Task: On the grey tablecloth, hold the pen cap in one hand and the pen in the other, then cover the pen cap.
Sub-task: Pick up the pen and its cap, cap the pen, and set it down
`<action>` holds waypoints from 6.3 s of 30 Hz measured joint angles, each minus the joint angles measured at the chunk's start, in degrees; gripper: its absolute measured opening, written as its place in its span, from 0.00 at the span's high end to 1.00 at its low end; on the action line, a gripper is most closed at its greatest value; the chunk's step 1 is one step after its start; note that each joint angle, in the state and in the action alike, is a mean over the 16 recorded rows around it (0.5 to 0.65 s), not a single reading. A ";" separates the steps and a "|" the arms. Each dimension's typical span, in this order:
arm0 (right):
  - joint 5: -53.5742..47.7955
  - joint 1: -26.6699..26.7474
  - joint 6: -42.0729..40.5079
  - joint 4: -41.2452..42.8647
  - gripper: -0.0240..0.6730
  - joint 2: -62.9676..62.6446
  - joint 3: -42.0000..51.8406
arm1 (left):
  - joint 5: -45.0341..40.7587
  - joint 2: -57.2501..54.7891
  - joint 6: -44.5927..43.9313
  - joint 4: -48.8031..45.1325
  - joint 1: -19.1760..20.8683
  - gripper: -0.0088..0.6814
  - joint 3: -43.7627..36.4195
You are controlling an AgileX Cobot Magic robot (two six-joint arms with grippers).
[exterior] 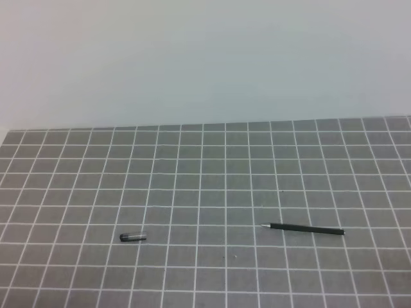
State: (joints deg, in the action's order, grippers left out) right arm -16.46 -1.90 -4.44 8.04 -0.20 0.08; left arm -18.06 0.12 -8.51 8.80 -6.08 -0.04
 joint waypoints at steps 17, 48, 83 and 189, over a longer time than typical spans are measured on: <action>0.01 0.00 -0.02 0.07 0.96 -0.24 0.36 | 0.61 0.00 -0.75 -0.63 0.00 0.74 0.00; 25.72 0.00 -0.01 1.14 0.96 -0.30 0.65 | 29.56 -0.12 -2.13 -2.26 0.00 0.74 0.02; -1.80 0.00 -3.71 -5.34 0.96 8.08 -25.90 | 17.88 -0.09 2.32 -2.82 0.00 0.98 11.67; -38.31 22.28 -49.04 -7.67 0.63 119.46 -86.60 | 10.10 -0.12 2.43 -6.59 0.00 0.99 13.02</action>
State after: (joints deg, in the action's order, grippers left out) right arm -54.77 20.38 -53.48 0.38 119.26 -86.52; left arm -7.96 0.00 -6.08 2.21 -6.08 12.98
